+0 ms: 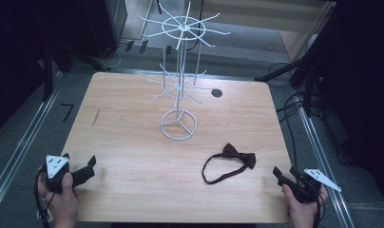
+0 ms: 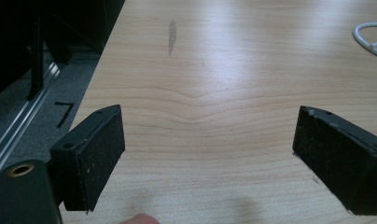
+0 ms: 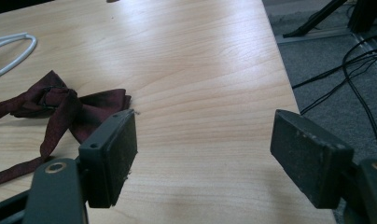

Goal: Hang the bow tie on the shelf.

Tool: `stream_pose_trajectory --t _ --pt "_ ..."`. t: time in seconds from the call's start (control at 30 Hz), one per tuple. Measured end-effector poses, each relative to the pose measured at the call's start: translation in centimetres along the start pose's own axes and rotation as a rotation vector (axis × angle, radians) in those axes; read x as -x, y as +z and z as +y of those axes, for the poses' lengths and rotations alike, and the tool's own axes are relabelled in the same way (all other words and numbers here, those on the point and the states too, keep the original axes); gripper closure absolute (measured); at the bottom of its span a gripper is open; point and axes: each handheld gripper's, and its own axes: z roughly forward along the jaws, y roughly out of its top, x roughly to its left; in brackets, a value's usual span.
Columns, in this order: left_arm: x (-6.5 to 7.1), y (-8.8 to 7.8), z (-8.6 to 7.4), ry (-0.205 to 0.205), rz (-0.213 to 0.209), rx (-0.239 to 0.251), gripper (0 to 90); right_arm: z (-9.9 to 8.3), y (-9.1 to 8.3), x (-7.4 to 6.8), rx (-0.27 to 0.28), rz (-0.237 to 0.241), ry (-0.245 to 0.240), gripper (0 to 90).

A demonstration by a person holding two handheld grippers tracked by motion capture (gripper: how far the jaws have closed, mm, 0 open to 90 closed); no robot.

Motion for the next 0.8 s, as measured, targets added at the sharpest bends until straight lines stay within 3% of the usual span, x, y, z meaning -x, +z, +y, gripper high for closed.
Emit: stream_pose_trajectory --t 0.27,0.37,0.47,0.6,0.8 --pt "0.1 0.1 0.0 0.014 -0.001 0.001 11.0 1.1 -0.2 -1.4 -0.042 -0.001 -0.027 24.8" --pt "0.2 0.0 0.0 0.02 -0.01 0.005 11.8 2.1 -0.4 -2.4 -0.042 0.004 -0.014 25.8" --pt "0.2 -0.1 0.0 0.017 -0.011 0.008 11.8 3.4 0.0 -3.9 -0.069 -0.001 -0.031 29.8" --pt "0.1 0.0 0.0 0.016 -0.014 0.004 11.6 4.7 1.2 -5.5 -0.175 0.033 -0.057 28.0" --pt "0.2 0.1 0.0 0.014 -0.018 0.001 11.6 5.9 2.7 -8.0 -0.283 0.045 -0.171 27.1"
